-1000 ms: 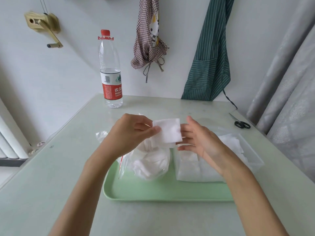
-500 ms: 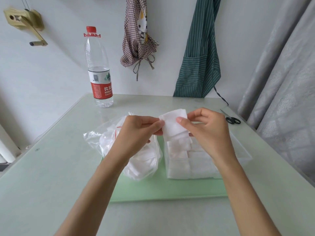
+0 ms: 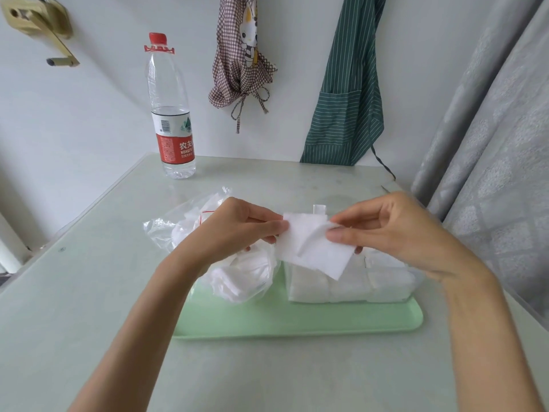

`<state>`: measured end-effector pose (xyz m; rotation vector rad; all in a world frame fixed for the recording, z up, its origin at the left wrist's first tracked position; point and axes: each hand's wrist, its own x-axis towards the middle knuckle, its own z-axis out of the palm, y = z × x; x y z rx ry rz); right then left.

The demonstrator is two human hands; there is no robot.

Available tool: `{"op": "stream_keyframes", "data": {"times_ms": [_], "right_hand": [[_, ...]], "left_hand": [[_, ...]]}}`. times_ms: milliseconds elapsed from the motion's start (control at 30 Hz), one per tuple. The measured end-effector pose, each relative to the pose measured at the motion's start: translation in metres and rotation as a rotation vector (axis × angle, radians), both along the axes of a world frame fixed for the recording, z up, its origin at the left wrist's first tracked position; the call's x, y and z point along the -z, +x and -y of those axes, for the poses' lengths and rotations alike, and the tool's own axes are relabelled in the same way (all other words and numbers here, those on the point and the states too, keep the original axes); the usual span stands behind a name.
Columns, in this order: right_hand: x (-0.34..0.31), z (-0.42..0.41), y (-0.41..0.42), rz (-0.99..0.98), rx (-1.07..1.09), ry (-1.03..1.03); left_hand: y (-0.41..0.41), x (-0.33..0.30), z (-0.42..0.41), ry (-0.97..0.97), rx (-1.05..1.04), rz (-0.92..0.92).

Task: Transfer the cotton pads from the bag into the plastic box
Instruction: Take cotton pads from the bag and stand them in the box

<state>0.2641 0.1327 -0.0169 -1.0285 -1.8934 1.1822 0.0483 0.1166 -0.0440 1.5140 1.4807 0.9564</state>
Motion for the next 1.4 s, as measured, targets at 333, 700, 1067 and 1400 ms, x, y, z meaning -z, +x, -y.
{"op": "stream_keyframes", "data": {"times_ms": [333,700,1067,1400], "right_hand": [[0.018,-0.010,-0.023,0.259,0.027,0.157],[0.028,-0.022,-0.019,0.258,0.130,0.056],[0.038,-0.025,-0.004,0.089,0.323,0.022],[0.041,-0.034,-0.002,0.258,0.221,-0.128]], "left_hand": [[-0.001,0.004,-0.002,-0.025,0.146,-0.076],[0.010,0.009,-0.006,0.013,0.190,0.002],[0.028,0.001,-0.041,0.173,0.215,-0.432],[0.043,0.002,-0.052,0.145,0.306,-0.580]]}}
